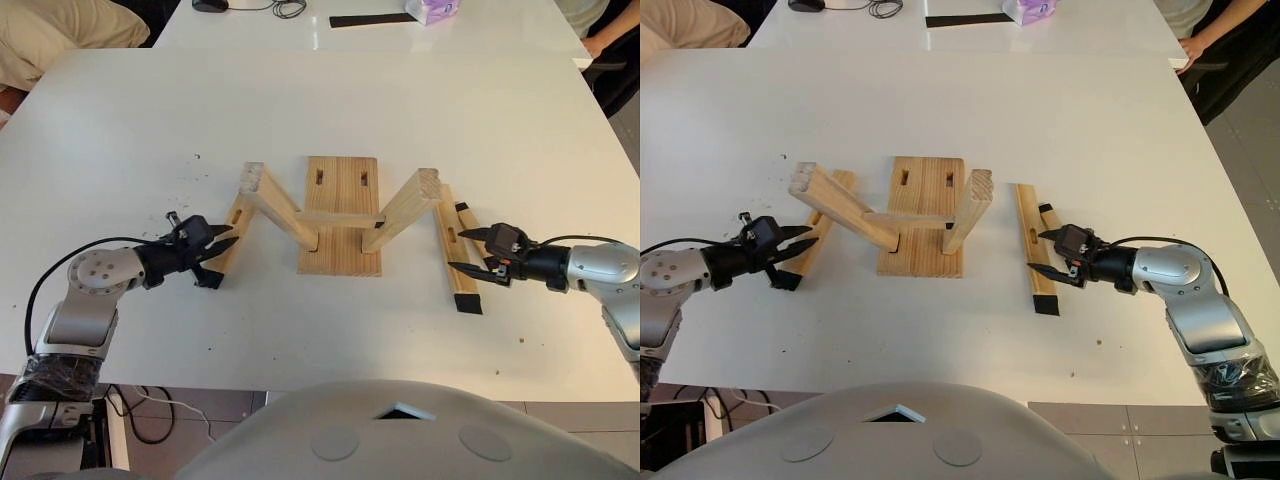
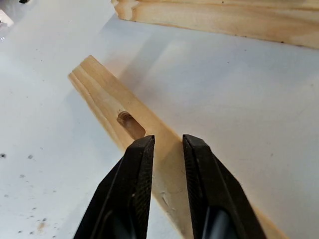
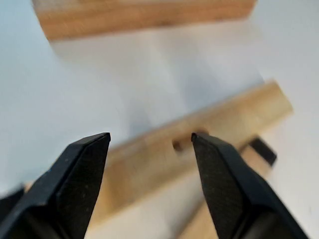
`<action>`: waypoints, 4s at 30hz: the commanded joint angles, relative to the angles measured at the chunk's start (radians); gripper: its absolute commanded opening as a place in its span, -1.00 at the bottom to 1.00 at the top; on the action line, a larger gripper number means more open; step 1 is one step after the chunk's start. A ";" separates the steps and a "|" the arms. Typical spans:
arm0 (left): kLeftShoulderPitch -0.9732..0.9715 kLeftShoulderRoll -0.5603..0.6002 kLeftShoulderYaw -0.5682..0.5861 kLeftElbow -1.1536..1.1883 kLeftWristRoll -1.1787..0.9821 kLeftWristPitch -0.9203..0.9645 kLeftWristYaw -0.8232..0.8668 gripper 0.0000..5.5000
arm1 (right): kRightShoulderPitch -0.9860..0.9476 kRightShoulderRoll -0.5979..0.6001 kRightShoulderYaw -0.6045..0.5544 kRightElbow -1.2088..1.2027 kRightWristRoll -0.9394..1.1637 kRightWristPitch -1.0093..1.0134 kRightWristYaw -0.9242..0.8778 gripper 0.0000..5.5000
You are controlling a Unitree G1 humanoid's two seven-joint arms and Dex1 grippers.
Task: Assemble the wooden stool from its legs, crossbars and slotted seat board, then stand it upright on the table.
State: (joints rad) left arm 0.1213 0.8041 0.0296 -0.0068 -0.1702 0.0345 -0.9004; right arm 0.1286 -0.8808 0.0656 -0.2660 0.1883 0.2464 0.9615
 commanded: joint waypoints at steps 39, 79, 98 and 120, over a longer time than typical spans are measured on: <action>-0.242 -0.449 -0.418 -0.155 0.048 0.213 0.113 -0.62 | -0.234 0.253 0.251 0.161 -0.146 0.032 -0.107 0.10; -0.676 -0.195 -0.403 0.808 0.370 -0.652 -0.144 -0.62 | -0.140 0.231 0.387 -0.144 -0.089 0.314 -0.073 0.10; -0.389 -0.148 -0.326 0.138 0.151 -0.279 -0.245 -0.62 | -0.187 0.336 0.319 0.004 -0.134 0.293 -0.228 0.10; 0.021 -0.087 -0.141 -0.094 0.157 -0.121 -0.009 -0.62 | -0.104 0.152 0.168 -0.231 -0.038 0.322 -0.125 0.10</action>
State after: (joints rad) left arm 0.1380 0.6997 -0.1071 -0.1115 -0.0328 -0.0700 -0.9154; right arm 0.0386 -0.7154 0.2052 -0.5021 0.1540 0.5843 0.8180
